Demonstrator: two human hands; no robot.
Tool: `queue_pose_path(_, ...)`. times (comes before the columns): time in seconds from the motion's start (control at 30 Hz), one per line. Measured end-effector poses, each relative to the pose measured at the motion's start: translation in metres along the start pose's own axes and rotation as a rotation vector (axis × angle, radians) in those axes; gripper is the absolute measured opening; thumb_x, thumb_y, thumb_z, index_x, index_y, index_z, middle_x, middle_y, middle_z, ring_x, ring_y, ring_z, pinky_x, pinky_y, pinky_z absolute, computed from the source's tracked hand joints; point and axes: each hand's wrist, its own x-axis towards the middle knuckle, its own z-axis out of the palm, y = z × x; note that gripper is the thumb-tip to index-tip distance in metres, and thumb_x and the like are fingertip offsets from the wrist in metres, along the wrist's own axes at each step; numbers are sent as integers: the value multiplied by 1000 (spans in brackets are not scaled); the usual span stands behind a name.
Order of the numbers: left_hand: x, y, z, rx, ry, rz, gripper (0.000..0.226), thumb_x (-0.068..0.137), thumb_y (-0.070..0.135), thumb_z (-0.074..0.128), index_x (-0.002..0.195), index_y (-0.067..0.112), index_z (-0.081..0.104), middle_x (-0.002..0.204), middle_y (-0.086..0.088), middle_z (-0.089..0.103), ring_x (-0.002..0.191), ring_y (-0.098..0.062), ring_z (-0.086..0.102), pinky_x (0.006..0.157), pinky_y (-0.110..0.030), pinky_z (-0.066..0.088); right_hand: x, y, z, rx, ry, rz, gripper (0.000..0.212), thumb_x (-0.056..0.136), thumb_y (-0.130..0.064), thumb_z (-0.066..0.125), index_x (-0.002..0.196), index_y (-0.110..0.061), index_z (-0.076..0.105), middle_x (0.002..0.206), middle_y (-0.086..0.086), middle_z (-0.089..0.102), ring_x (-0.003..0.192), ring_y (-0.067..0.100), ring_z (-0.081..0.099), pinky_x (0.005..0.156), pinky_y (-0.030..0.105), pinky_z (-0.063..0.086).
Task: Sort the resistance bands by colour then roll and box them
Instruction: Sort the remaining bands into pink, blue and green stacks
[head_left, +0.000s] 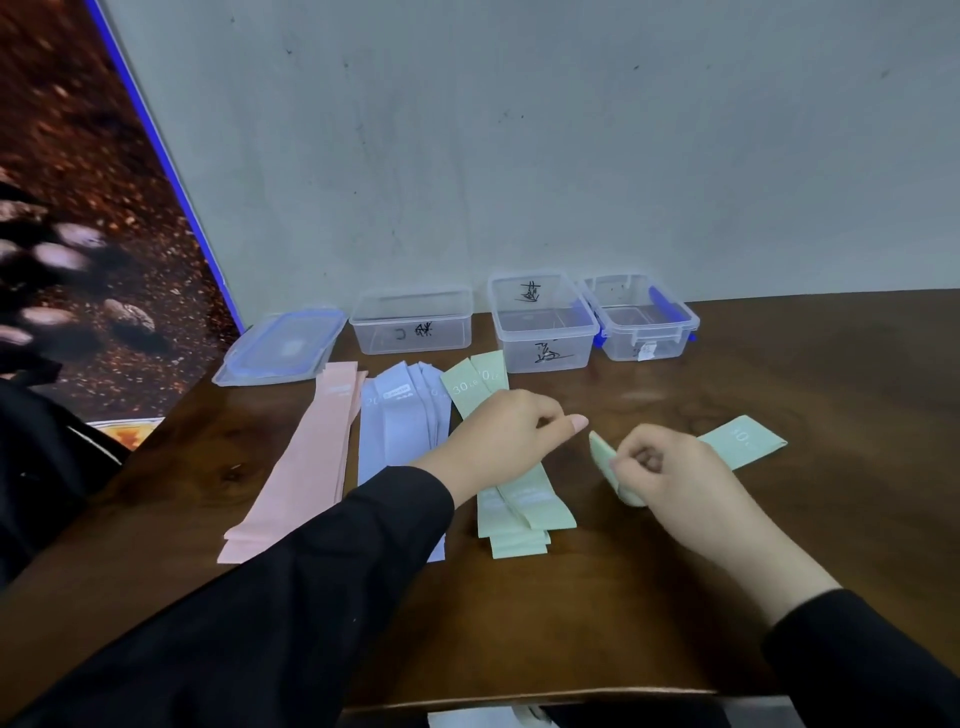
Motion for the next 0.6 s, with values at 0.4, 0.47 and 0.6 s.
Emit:
queue_pose_path(0.4,1,30,-23,-572,5,-104,19,102,20,53,104,14,71,97,-8,74,78,-17,70,75,-39,57,6,-23,5,118,326,-228,40,95,-22,70,133,-28,59,128,-17,52,117,0,51,98,25,45)
queue_pose_path(0.47,-1,35,-40,-484,11,-25,20,103,22,51,103,16,71,95,-5,74,77,-14,69,71,-36,56,12,-30,-2,196,181,-133,51,95,-31,69,141,-36,49,133,-25,52,122,-2,49,97,23,41)
queue_pose_path(0.6,-1,51,-75,-339,51,97,20,103,22,53,96,8,66,77,-4,62,69,-13,61,66,-34,49,23,-43,-12,455,-52,-142,16,97,-21,69,112,-25,66,104,-13,76,97,17,72,80,24,50)
